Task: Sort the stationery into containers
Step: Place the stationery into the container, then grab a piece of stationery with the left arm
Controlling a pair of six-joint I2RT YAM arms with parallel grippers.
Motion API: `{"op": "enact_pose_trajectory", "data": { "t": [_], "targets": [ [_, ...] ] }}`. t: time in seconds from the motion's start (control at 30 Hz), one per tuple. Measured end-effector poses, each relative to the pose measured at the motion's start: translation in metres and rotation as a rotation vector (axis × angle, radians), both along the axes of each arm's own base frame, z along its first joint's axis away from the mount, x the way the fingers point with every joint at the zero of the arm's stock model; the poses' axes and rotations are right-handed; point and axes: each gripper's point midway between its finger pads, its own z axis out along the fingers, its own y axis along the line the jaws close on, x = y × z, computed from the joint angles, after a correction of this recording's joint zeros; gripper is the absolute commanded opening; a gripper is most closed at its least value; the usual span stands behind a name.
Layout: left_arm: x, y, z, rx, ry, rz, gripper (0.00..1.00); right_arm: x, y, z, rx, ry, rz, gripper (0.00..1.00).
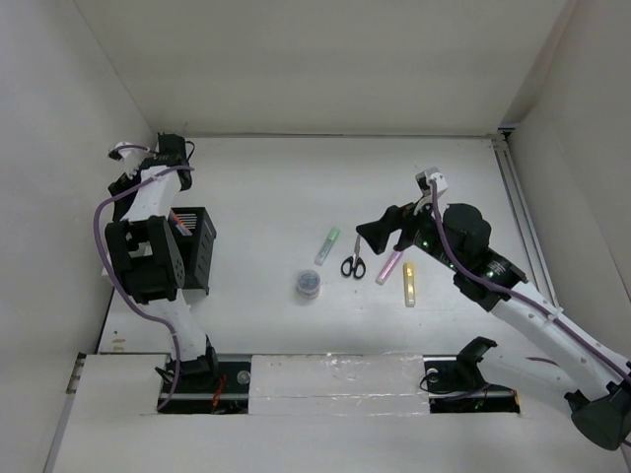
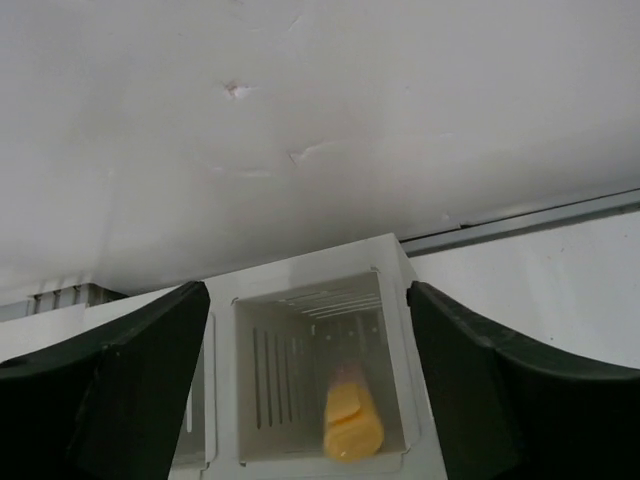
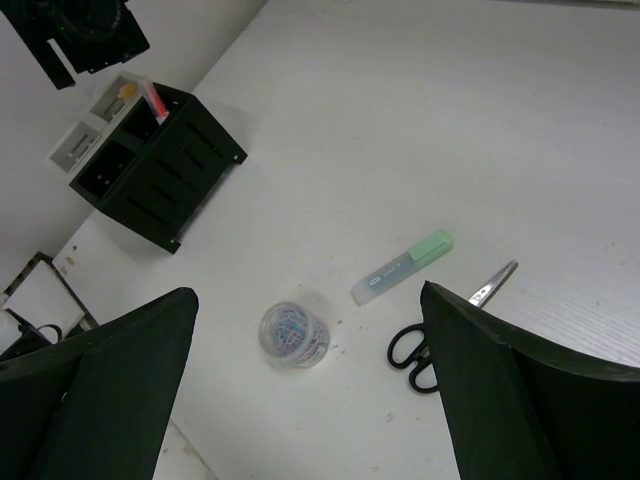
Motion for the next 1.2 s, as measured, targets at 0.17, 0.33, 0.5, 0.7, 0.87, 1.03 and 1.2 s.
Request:
{"op": "enact_pose_trajectory", "data": {
  "t": [0.17, 0.33, 0.5, 0.7, 0.87, 1.03, 1.2],
  "targets": [
    [0.001, -0.01, 0.016, 0.018, -0.009, -0.02, 1.0, -0.001, -0.001, 0.002, 0.005, -0.006, 0.0, 0.99],
    [0.022, -0.08, 0.071, 0.061, -0.102, -0.224, 1.0, 0.001, -0.004, 0.003, 0.002, -0.006, -0.021, 1.0],
    [0.035, -0.214, 0.13, -0.04, -0.257, -0.663, 1.0, 0.003, -0.031, 0.015, -0.013, -0.016, -0.151, 1.0],
    [0.032, -0.347, 0.132, -0.237, -0.265, -1.112, 1.0, -0.008, -0.084, 0.067, 0.024, -0.097, -0.354, 1.0],
    [0.034, -0.423, 0.057, -0.375, -0.062, -1.344, 1.0, -0.023, -0.115, 0.102, 0.065, -0.154, -0.442, 1.0],
    [0.022, -0.463, -0.019, -0.502, 0.184, -1.506, 1.0, -0.03, -0.121, 0.104, 0.055, -0.163, -0.441, 1.0],
    [0.013, -0.482, -0.056, -0.581, 0.316, -1.599, 1.0, -0.029, -0.113, 0.091, 0.024, -0.143, -0.403, 1.0]
  ]
}}
